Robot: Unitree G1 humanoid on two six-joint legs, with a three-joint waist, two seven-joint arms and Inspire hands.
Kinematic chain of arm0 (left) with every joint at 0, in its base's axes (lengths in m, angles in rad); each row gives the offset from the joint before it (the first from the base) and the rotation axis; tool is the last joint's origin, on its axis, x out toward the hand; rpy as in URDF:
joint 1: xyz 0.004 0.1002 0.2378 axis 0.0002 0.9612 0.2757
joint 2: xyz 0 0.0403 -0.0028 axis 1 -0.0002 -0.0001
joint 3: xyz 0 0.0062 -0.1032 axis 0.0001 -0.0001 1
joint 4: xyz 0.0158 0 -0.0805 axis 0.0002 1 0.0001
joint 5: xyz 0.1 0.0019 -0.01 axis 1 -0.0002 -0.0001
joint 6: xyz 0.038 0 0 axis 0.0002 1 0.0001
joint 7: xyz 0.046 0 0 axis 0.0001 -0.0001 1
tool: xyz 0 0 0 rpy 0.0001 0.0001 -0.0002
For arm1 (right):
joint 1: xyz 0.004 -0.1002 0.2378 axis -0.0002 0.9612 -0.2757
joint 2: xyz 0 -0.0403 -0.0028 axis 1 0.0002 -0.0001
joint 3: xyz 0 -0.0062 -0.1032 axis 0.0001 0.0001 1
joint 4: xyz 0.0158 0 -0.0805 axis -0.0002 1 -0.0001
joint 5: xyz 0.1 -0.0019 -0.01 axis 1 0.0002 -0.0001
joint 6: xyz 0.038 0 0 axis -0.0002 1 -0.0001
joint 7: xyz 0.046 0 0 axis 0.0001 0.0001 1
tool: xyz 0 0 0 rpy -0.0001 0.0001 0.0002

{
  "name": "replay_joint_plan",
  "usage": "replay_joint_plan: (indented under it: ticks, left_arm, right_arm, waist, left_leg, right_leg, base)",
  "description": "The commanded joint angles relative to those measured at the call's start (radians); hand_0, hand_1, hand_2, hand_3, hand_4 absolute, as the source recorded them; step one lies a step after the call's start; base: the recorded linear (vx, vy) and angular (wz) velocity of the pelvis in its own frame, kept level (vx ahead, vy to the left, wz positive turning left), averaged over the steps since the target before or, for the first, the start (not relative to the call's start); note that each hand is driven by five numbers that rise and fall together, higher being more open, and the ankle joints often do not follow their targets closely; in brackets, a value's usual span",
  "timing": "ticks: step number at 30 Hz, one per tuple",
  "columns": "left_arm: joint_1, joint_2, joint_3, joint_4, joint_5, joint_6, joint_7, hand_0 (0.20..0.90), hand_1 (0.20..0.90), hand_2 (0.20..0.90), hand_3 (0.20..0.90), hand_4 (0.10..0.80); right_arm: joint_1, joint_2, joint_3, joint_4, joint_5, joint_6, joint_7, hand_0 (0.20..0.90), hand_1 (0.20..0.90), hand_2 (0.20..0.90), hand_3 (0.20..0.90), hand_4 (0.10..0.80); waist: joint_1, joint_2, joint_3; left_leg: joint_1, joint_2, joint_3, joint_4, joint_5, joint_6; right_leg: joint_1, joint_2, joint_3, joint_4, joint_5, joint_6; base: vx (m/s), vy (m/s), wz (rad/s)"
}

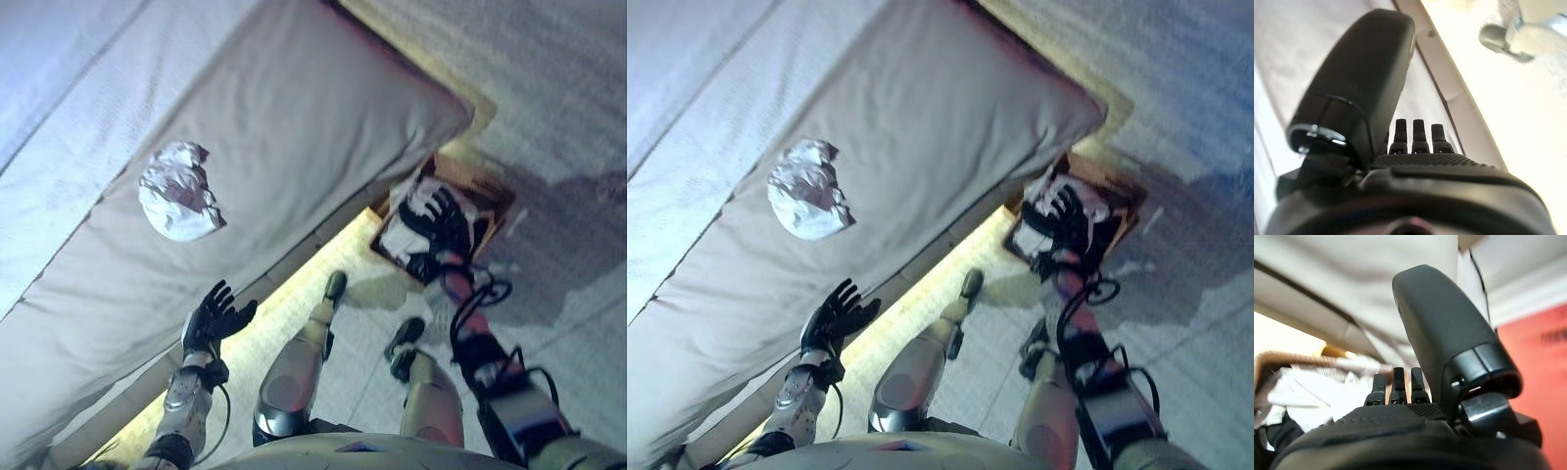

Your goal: Pick up the clothes from the bed and place them into the basket

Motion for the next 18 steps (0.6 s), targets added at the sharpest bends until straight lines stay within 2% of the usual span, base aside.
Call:
replay_joint_plan:
  ticks: [1,2,4,6,7,8,9,10,11,12,13,14,17,18]
  left_arm:
    - [0.044,0.07,-0.009,0.009,0.093,0.013,0.004,0.9,0.9,0.9,0.9,0.8]
    - [0.047,0.069,-0.006,0.014,0.102,0.018,0.006,0.9,0.9,0.9,0.9,0.8]
    - [0.066,0.065,0.003,0.013,0.117,0.024,0.034,0.9,0.9,0.9,0.9,0.8]
    - [0.078,0.069,0.012,0.003,0.12,0.043,0.074,0.9,0.9,0.9,0.9,0.8]
    - [0.077,0.071,0.028,0.008,0.138,0.054,0.082,0.9,0.9,0.9,0.9,0.8]
    - [0.076,0.072,0.029,0.008,0.141,0.056,0.083,0.9,0.9,0.9,0.9,0.8]
    - [0.076,0.076,0.038,0.006,0.159,0.072,0.095,0.9,0.9,0.9,0.9,0.8]
    - [0.074,0.082,0.034,0.004,0.169,0.09,0.106,0.9,0.9,0.9,0.9,0.8]
    - [0.068,0.089,0.029,0.004,0.17,0.101,0.109,0.9,0.9,0.9,0.9,0.8]
    - [0.06,0.096,0.023,0.007,0.173,0.108,0.106,0.9,0.9,0.9,0.9,0.8]
    - [0.057,0.1,0.021,0.008,0.177,0.11,0.102,0.9,0.9,0.9,0.9,0.8]
    - [0.048,0.109,0.013,0.012,0.179,0.114,0.094,0.9,0.9,0.9,0.9,0.8]
    - [0.033,0.113,-0.016,0.024,0.168,0.109,0.096,0.9,0.9,0.9,0.9,0.8]
    - [0.036,0.118,-0.024,0.028,0.185,0.099,0.088,0.9,0.9,0.9,0.9,0.8]
  right_arm:
    - [0.095,0.017,-0.047,-0.113,-0.036,-0.129,0.054,0.9,0.9,0.9,0.9,0.8]
    - [0.109,0.019,-0.051,-0.117,-0.043,-0.124,0.062,0.9,0.9,0.9,0.9,0.8]
    - [0.149,0.026,-0.071,-0.143,-0.056,-0.081,0.111,0.9,0.9,0.9,0.9,0.8]
    - [0.175,0.041,-0.068,-0.161,-0.084,-0.056,0.122,0.9,0.9,0.9,0.9,0.8]
    - [0.186,0.049,-0.071,-0.166,-0.085,-0.044,0.127,0.9,0.9,0.9,0.9,0.8]
    - [0.188,0.051,-0.071,-0.168,-0.086,-0.041,0.127,0.9,0.9,0.9,0.9,0.8]
    - [0.205,0.057,-0.061,-0.187,-0.102,-0.032,0.118,0.9,0.9,0.9,0.9,0.8]
    - [0.218,0.059,-0.05,-0.197,-0.105,-0.027,0.102,0.9,0.9,0.9,0.9,0.8]
    - [0.224,0.057,-0.045,-0.198,-0.1,-0.024,0.09,0.9,0.9,0.9,0.9,0.8]
    - [0.232,0.055,-0.046,-0.202,-0.094,-0.022,0.084,0.9,0.9,0.9,0.9,0.8]
    - [0.235,0.051,-0.047,-0.202,-0.087,-0.021,0.083,0.9,0.9,0.9,0.9,0.8]
    - [0.243,0.041,-0.055,-0.199,-0.081,-0.019,0.089,0.9,0.9,0.9,0.9,0.8]
    - [0.255,0.014,-0.092,-0.137,-0.075,0.001,0.163,0.9,0.9,0.9,0.9,0.8]
    - [0.252,0.01,-0.094,-0.116,-0.064,0.011,0.168,0.9,0.9,0.9,0.9,0.8]
  waist:
    - [-0.023,-0.077,-0.083]
    - [-0.026,-0.083,-0.094]
    - [-0.035,-0.098,-0.13]
    - [-0.037,-0.112,-0.155]
    - [-0.042,-0.117,-0.168]
    - [-0.039,-0.114,-0.17]
    - [-0.052,-0.107,-0.18]
    - [-0.08,-0.088,-0.188]
    - [-0.102,-0.086,-0.19]
    - [-0.124,-0.091,-0.19]
    - [-0.133,-0.094,-0.19]
    - [-0.154,-0.104,-0.194]
    - [-0.218,-0.148,-0.215]
    - [-0.214,-0.153,-0.221]
  left_leg:
    - [-0.017,0.054,0.213,0.057,0.124,-0.033]
    - [-0.006,0.046,0.212,0.053,0.121,-0.025]
    - [0.025,0.025,0.217,0.065,0.097,0.007]
    - [0.06,-0.014,0.206,0.058,0.072,0.052]
    - [0.083,-0.041,0.197,0.049,0.061,0.078]
    - [0.077,-0.04,0.21,0.047,0.08,0.093]
    - [0.11,-0.054,0.185,0.03,0.071,0.116]
    - [0.154,-0.049,0.143,0.002,0.069,0.124]
    - [0.182,-0.048,0.116,-0.024,0.072,0.124]
    - [0.199,-0.052,0.082,-0.04,0.073,0.122]
    - [0.206,-0.055,0.068,-0.045,0.073,0.12]
    - [0.216,-0.059,0.034,-0.055,0.074,0.115]
    - [0.264,-0.088,-0.073,-0.079,0.037,0.11]
    - [0.26,-0.084,-0.083,-0.073,0.035,0.108]
  right_leg:
    - [0.157,-0.022,-0.058,-0.144,0.11,0.039]
    - [0.167,-0.027,-0.049,-0.142,0.109,0.048]
    - [0.198,-0.044,-0.029,-0.117,0.101,0.063]
    - [0.186,-0.081,0.007,-0.014,0.131,0.083]
    - [0.171,-0.117,0.049,0.087,0.189,0.106]
    - [0.162,-0.122,0.04,0.093,0.213,0.096]
    - [0.109,-0.152,0.113,0.217,0.279,0.11]
    - [0.046,-0.119,0.212,0.289,0.278,0.098]
    - [0.011,-0.072,0.267,0.288,0.253,0.086]
    - [-0.002,-0.026,0.301,0.248,0.236,0.075]
    - [-0.004,-0.009,0.312,0.221,0.233,0.07]
    - [-0.007,0.028,0.342,0.127,0.234,0.06]
    - [-0.02,0.097,0.477,-0.16,0.26,0.064]
    - [0.005,0.115,0.492,-0.14,0.224,0.054]
  base:
    - [0.262,0.125,1.92]
    - [0.284,0.202,1.44]
    - [0.255,0.22,0.6]
    - [0.278,0.242,0.21]
    - [0.149,0.206,0.62]
    - [0.195,0.21,0.78]
    - [0.219,0.133,0.73]
    - [0.336,0.055,0.69]
    - [0.265,-0.089,0.69]
    - [0.162,-0.136,0.8]
    - [0.161,-0.183,1.11]
    - [0.199,-0.238,1.33]
    - [0.316,-0.283,1.5]
    - [0.253,-0.26,1.32]
